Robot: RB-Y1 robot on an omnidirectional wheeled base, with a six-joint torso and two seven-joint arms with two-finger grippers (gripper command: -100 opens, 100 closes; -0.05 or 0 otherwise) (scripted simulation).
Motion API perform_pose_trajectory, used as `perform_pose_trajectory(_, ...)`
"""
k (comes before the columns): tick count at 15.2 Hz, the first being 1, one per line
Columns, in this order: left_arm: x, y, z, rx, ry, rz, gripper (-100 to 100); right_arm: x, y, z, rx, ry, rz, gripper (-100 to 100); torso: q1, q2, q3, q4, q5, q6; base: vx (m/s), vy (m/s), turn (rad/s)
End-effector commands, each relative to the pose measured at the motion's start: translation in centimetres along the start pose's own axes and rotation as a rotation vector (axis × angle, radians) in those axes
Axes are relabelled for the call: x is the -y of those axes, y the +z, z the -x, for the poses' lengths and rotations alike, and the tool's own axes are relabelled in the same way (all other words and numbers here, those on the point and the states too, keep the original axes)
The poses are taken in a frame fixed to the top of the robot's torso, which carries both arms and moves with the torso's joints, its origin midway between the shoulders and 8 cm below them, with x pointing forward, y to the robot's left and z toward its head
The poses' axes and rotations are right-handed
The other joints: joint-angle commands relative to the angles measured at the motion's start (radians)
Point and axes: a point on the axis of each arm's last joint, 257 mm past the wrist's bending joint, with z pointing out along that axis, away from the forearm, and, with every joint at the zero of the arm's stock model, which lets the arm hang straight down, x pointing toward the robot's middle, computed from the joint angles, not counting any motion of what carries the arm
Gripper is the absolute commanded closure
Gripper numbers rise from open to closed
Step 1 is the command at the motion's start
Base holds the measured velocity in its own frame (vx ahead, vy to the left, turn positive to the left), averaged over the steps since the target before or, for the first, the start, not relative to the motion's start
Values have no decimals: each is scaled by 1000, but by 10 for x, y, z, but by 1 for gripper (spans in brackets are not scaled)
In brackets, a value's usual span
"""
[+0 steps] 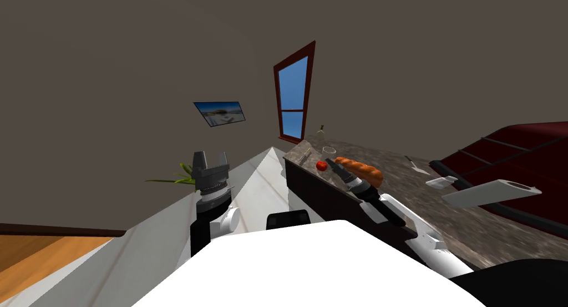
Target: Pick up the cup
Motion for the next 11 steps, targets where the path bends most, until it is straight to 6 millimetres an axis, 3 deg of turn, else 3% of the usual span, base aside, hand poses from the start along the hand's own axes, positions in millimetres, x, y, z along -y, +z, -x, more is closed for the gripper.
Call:
perform_pose_trajectory(1, 0, 0, 0, 0, 0, 0, 0, 4, -1, 0, -35, -27, -1, -100, 0, 0, 0, 0, 0, 0, -12, 28, 12)
perform_pose_trajectory(2, 0, 0, 0, 0, 0, 0, 0, 17, -8, -1, -69, -59, -22, -100, 0, 0, 0, 0, 0, 0, -6, 35, 38)
perform_pose_trajectory(4, 0, 0, 0, 0, 0, 0, 0, 16, -7, 0, -97, -80, -16, -100, 0, -1, 0, 0, 0, 0, -7, 35, 26)
perform_pose_trajectory(5, 0, 0, 0, 0, 0, 0, 0, 29, -13, 0, -133, -112, -38, -100, 0, -1, -1, 0, 0, 0, -6, 33, 40)
perform_pose_trajectory(7, 0, 0, 0, 0, 0, 0, 0, 29, -12, 1, -161, -134, -31, -100, 0, -1, -1, 0, 0, 0, -4, 30, 26)
perform_pose_trajectory(8, 0, 0, 0, 0, 0, 0, 0, 42, -19, 2, -196, -166, -53, -100, 0, -1, -1, 0, 0, 0, 1, 32, 46)
perform_pose_trajectory(10, 0, 0, 0, 0, 0, 0, 0, 41, -18, 4, -224, -188, -46, -100, 0, -2, -1, 0, 0, 0, 4, 28, 33)
perform_pose_trajectory(11, 0, 0, 0, 0, 0, 0, 0, 54, -26, 5, -259, -220, -68, -100, 0, -2, -1, 0, 0, 0, 5, 30, 47)
